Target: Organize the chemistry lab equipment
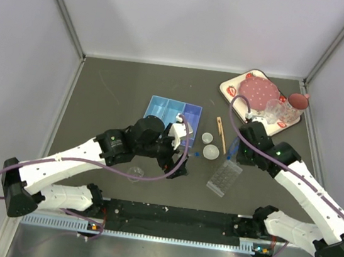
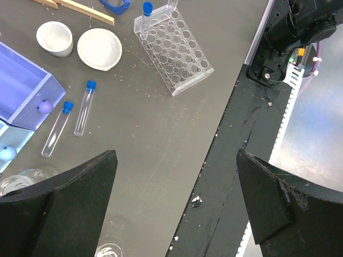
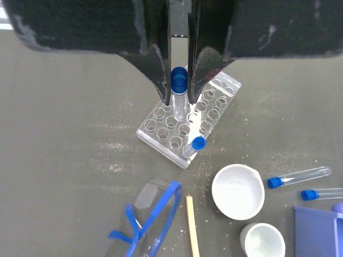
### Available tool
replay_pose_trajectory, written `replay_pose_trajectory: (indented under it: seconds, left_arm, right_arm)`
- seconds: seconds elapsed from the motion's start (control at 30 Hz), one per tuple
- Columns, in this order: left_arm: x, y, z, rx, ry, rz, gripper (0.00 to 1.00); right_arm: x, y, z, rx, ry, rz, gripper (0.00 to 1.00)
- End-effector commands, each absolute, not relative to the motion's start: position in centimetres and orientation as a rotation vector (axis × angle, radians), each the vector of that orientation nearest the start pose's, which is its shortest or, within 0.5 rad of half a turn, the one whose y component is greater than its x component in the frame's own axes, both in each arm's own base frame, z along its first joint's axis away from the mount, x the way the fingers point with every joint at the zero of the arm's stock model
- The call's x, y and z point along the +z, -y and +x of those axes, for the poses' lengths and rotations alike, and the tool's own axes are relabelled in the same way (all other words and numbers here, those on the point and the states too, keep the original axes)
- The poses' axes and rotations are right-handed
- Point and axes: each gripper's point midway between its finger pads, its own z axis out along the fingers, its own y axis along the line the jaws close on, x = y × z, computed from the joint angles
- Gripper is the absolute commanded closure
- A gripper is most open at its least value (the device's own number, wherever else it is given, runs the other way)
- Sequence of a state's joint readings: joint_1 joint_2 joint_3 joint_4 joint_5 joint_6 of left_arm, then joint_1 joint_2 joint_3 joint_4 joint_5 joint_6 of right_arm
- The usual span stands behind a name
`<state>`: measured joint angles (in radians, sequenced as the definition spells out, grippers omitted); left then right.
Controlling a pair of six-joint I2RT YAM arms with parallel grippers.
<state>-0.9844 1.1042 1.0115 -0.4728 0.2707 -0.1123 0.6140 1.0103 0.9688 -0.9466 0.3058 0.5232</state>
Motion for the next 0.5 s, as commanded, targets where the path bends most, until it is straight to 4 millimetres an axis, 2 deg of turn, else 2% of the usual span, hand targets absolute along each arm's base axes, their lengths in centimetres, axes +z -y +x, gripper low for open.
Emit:
replay_pose_trajectory:
  seconds: [0.0, 0.33, 0.47]
  left_arm:
    - [22.5, 30.7, 14.5, -0.899, -1.935, 1.110, 0.02]
    - [22.2, 30.5, 14.4, -0.896, -1.933, 1.118, 0.02]
    - [22.0, 30.5, 14.3, -0.894, -1.935, 1.120, 0.02]
  right_arm:
    - [17.0, -9.5, 21.0, 0.037, -2.458, 0.082, 1.00]
    - [15.5, -8.5, 21.0, -0.022, -2.459, 0.182, 1.00]
    - [14.6, -9.0, 21.6, 0.018, -2.456, 0.198, 1.00]
